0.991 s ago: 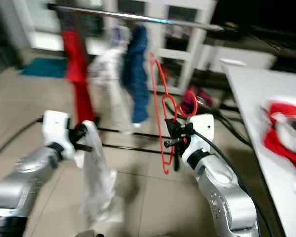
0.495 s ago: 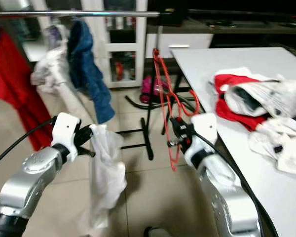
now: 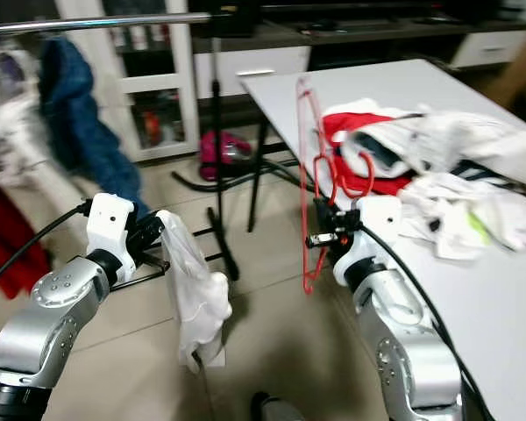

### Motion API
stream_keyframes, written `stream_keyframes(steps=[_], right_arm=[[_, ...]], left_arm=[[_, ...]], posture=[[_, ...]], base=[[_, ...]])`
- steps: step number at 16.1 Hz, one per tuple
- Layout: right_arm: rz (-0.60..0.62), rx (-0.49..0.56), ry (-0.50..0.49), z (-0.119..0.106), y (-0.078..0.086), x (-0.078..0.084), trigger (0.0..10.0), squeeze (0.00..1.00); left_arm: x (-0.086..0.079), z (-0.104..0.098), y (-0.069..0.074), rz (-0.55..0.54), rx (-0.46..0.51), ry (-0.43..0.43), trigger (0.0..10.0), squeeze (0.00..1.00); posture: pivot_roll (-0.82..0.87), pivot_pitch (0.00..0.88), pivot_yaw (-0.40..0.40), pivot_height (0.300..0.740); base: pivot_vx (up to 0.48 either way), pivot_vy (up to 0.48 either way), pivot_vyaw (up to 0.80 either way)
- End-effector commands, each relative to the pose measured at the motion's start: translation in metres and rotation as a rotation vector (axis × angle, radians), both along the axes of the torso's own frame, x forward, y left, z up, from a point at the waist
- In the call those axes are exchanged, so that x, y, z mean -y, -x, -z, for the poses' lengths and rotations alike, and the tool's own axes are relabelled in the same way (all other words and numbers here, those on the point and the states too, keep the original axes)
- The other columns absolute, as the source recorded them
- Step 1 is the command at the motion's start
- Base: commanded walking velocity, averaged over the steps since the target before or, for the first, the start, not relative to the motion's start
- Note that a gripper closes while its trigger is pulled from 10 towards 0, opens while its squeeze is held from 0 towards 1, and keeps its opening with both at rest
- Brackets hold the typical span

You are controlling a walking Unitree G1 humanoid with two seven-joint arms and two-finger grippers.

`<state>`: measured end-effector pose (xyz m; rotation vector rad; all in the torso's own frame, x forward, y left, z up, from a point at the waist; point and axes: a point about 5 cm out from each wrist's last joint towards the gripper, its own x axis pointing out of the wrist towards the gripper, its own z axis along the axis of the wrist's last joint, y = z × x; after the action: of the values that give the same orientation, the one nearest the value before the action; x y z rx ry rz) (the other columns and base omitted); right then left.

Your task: Hang hanger

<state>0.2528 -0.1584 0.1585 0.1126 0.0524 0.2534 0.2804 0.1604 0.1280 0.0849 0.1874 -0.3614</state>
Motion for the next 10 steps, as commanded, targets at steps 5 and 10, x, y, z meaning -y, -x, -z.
stream_keyframes(steps=[5, 10], right_arm=[[0.033, 0.008, 0.005, -0.0059, 0.0002, 0.0069, 10.0, 0.00], [-0.006, 0.011, 0.022, -0.0086, 0.0036, 0.0017, 10.0, 0.00]], left_arm=[[0.0064, -0.0066, -0.0045, 0.005, 0.028, 0.048, 10.0, 0.00], [0.0059, -0.0077, -0.0021, 0.006, 0.035, 0.068, 10.0, 0.00]], posture=[[-0.01, 0.000, -0.028, 0.740], [-0.01, 0.000, -0.037, 0.740]], base=[[0.000, 0.000, -0.78], [0.000, 0.000, -0.77]])
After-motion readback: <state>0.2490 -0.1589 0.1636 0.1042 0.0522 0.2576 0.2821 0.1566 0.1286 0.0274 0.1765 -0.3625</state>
